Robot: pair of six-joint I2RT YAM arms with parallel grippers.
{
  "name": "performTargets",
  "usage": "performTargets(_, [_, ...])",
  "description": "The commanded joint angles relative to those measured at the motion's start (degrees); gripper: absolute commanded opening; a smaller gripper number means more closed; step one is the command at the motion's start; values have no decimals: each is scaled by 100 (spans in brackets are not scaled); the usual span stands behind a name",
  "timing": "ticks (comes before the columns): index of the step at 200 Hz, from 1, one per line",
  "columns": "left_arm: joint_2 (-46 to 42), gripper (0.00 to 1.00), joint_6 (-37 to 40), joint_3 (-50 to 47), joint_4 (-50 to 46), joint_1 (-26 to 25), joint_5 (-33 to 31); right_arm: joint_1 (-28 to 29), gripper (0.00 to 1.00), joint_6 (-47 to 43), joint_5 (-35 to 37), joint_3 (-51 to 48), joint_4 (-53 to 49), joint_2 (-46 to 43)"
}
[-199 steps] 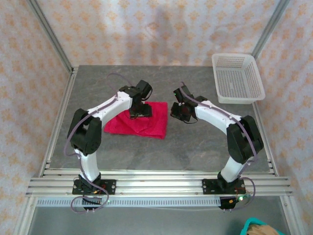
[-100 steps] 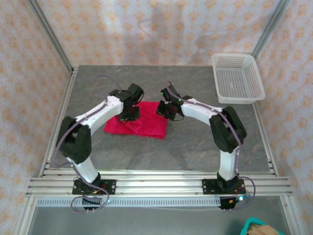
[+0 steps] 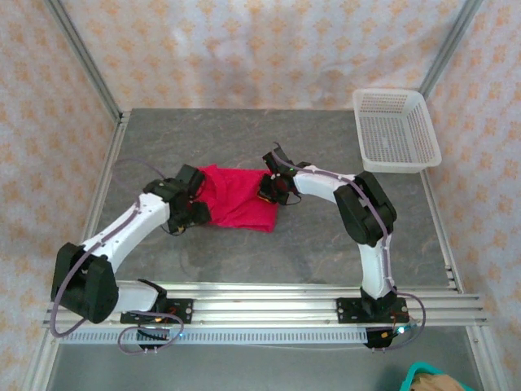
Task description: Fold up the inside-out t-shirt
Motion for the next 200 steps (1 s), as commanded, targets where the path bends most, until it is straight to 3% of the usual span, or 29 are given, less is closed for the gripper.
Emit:
performTargets(1, [201,68,313,717,332,350,343,9,18,-44,-58,51,22,-63])
performTargets(22, [1026,61,481,1482,592,431,742,31,18,-36,-79,-95,91,-84])
performTargets(46, [2041,59,564,2185,595,440,901,40,18,-13,-123,-181,172,-73])
performTargets(71, [2839,58,809,2821,147,447,596,40,19,-26,-154,-181,174,-97])
performTargets(106, [3113,55,777,2982,273,584,173,57,19,-53,-192,-94,147,-68])
performTargets(123, [3350,44,703,3142,436,653,183,77,19,-70,-185,-107,139,-49])
performTargets(143, [3837,14,749,3609,307,768,289,107,19,-87,-152,-188,94,-42])
performTargets(157, [4045,3,807,3993,102,913,307,136,18,-77,-92,-327,51,-55])
performTargets(200, [3963,0,920,4201,-31,1316,490,171,18,-91,125,-775,-31,-291])
